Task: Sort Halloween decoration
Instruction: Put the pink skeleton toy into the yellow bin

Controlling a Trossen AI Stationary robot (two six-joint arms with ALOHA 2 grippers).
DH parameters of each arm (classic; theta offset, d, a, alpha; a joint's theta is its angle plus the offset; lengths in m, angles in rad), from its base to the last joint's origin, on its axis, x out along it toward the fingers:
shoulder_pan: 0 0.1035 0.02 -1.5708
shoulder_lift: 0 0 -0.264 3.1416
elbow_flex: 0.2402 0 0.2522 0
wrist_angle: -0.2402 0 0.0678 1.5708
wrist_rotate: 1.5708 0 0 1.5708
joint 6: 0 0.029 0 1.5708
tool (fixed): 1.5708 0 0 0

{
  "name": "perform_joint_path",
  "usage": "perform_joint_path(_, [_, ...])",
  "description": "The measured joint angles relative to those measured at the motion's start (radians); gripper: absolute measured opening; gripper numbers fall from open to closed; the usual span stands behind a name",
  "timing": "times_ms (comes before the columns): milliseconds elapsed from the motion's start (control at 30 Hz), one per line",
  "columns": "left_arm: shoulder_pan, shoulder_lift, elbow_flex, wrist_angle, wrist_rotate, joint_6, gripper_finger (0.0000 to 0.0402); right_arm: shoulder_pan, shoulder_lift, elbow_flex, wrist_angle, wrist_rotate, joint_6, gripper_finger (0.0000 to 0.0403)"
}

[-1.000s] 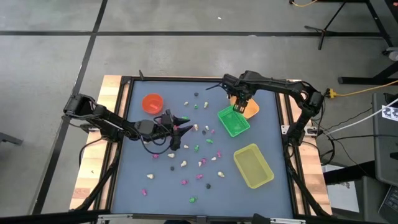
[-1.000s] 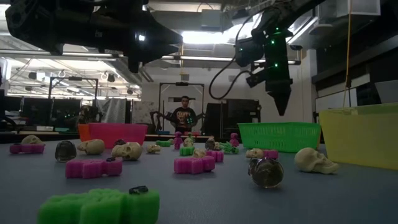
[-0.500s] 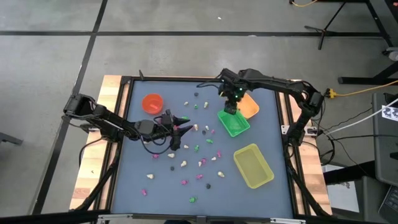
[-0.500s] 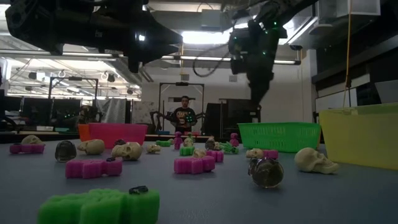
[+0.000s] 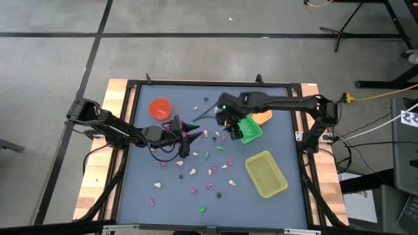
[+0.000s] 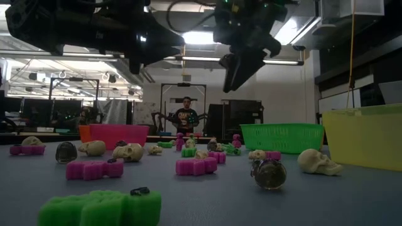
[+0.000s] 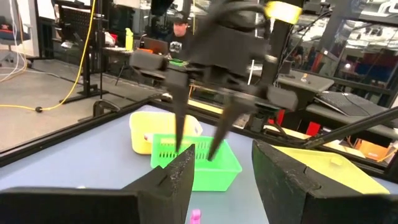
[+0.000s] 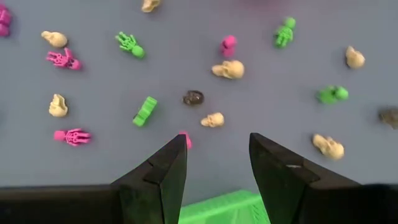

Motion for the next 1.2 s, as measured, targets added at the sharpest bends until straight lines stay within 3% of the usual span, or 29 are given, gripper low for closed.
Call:
perform_joint_path(700, [0.0, 0.0, 0.0, -0.004, 0.0, 0.0, 0.0144, 0.041, 0.0, -0.306, 0.35, 0.026, 0.0, 0.0172])
perform_joint_path(1200, [0.0, 0.0, 0.0, -0.004, 0.0, 0.0, 0.0144, 0.041, 0.004, -0.388, 0.465, 0.0, 0.002, 0.0172])
